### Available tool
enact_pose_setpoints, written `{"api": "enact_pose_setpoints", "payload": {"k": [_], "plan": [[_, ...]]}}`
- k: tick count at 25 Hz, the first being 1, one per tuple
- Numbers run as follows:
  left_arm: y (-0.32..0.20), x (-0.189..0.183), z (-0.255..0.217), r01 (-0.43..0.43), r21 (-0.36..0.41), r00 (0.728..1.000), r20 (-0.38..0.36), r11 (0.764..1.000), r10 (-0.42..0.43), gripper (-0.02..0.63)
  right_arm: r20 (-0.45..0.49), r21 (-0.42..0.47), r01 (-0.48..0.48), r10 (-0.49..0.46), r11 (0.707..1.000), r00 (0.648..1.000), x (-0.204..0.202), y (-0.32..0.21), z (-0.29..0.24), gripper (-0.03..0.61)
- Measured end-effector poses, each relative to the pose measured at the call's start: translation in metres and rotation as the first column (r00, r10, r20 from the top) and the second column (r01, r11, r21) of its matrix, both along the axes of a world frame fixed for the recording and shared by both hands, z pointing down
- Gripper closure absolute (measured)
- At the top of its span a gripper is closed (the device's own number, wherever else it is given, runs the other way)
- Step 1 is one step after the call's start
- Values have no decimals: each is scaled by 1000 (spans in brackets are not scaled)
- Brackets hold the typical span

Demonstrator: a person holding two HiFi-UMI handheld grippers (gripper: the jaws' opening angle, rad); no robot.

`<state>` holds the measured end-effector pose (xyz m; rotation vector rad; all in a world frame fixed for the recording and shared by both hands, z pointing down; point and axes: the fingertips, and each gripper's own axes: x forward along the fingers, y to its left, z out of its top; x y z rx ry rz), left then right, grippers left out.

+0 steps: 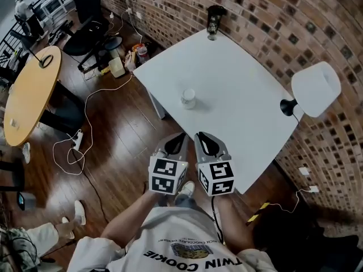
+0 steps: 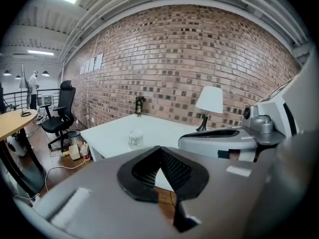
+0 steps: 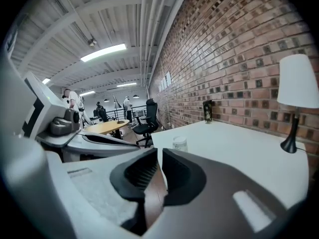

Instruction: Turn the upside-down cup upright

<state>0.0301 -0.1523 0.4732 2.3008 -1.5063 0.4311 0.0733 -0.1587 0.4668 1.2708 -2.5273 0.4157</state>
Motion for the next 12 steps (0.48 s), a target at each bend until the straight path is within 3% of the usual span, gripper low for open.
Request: {"api": "enact_pose_setpoints", "payload": {"k": [4,12], "plan": [[26,-1,-1,-17,3,1000,-6,1000,17,607,13,-8,-9,9,1000,1000,-5,27,-3,574],[107,-24,2,-69,11,998,-11,998,69,607,-10,-21,-49,49,999,999,-30,110,1,575]]}}
